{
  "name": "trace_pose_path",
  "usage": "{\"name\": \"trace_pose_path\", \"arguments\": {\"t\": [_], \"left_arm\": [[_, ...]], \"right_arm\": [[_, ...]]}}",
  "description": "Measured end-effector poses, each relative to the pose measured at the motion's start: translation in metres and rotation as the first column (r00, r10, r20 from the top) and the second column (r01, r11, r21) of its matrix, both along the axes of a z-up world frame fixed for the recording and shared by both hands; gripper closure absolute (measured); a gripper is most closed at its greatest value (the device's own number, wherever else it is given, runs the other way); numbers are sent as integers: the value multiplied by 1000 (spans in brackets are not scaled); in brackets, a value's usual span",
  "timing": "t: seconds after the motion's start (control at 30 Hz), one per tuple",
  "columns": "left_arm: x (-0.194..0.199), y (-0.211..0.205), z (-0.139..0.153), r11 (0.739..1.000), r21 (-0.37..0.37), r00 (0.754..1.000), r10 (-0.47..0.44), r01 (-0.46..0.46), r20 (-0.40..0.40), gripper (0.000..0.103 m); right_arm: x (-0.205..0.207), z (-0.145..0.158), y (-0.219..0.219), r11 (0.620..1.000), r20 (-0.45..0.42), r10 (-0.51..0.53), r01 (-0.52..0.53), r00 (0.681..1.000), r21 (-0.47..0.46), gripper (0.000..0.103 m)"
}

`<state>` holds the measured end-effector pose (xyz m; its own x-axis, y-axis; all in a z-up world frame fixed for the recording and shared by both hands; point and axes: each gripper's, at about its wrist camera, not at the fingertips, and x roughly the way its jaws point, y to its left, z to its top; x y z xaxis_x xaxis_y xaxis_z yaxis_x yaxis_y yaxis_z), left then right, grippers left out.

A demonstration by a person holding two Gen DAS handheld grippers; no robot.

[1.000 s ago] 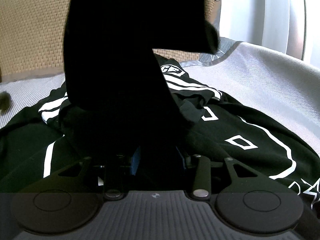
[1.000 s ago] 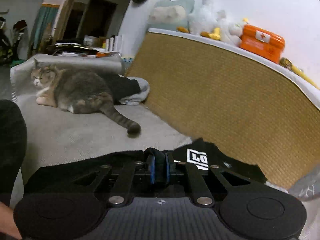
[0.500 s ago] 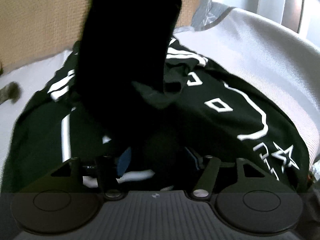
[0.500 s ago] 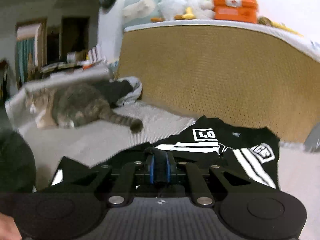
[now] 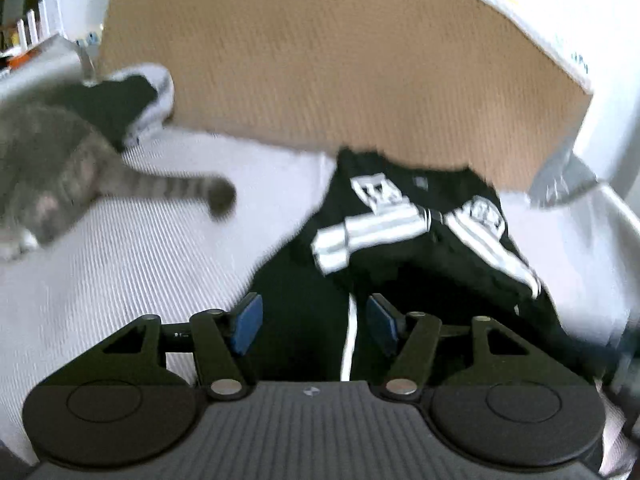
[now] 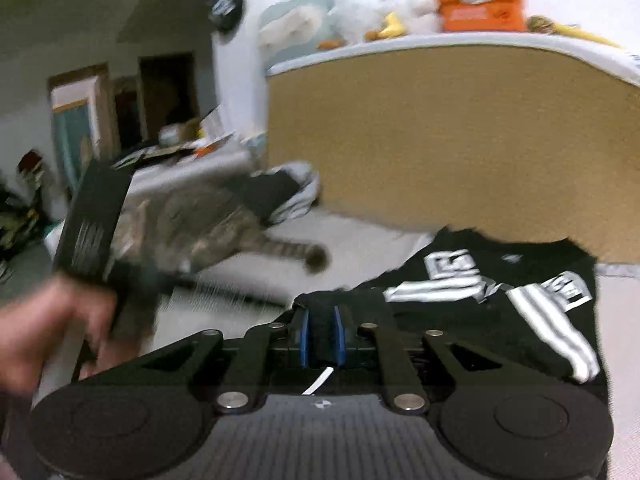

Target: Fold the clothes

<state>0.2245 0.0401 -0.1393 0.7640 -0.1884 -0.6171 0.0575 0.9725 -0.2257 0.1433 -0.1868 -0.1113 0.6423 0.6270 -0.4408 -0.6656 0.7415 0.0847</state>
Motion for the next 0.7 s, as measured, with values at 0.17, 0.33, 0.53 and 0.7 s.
{"name": "trace_pose_path", "arguments": {"t": [0.17, 0.33, 0.53, 0.7], "left_arm": [[12, 0, 13, 999, 22, 999, -32, 31, 33, 40], [8, -20, 5, 989, 104, 992, -115, 109, 50, 39], [6, -42, -12, 963, 170, 977, -215, 209, 17, 39], [3, -72, -33, 917, 245, 948, -318, 314, -24, 39]], "right_arm": [[-25, -28, 41, 987, -26, 111, -113, 994, -117, 84], [-49, -50, 69, 963, -48, 216, -221, 975, -157, 84], [-55, -51, 43, 979, -69, 165, -172, 984, -106, 84], [-50, -66, -19, 995, -87, -97, 94, 991, -38, 82]]}}
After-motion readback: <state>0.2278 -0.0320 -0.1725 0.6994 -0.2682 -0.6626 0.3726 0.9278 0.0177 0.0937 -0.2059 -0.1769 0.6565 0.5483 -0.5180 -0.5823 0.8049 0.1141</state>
